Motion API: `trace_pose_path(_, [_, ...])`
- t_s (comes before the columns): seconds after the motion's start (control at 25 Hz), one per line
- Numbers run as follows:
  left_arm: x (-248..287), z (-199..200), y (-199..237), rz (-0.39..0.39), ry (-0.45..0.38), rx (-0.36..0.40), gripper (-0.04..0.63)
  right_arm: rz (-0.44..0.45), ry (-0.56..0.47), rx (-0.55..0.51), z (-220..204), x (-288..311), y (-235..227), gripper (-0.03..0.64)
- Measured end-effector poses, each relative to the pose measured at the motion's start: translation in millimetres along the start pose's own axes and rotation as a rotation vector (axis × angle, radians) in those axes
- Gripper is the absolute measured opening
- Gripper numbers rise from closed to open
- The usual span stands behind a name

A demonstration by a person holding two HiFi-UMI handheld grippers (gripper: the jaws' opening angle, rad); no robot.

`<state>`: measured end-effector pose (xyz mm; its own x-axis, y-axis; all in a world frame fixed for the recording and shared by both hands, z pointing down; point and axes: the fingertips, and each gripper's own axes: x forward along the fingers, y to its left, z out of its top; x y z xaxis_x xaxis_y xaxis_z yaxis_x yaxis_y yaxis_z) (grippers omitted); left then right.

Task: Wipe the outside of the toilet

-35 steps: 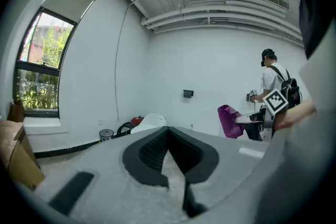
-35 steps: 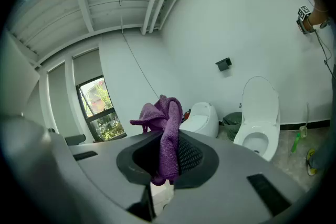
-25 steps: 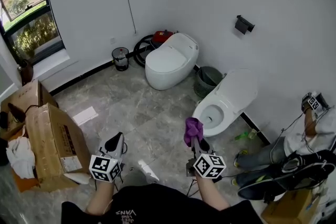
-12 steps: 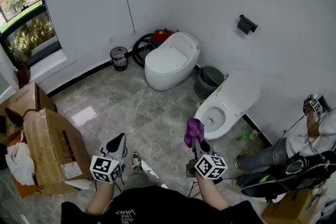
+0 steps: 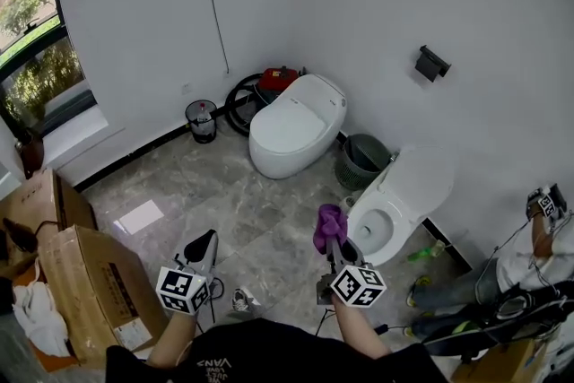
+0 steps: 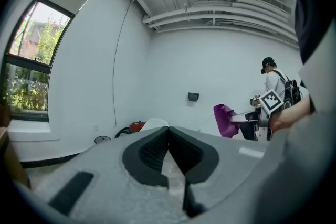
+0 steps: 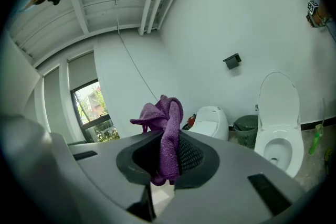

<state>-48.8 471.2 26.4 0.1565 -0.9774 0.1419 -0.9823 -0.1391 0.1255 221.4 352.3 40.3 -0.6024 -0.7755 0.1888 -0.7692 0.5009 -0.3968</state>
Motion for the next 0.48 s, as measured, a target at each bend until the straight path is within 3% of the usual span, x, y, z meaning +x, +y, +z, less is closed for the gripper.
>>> trace_pose_path(0.24, [26,7,66,-0.011,0.02,-0.004,0.005,-0.027,0.003,0.006,-2,60,23,0.043])
trace_pose_path(0.48, [63,13,103,-0.013,0.029,-0.013,0.005,-0.05,0.016,0.01,4,100,21,0.043])
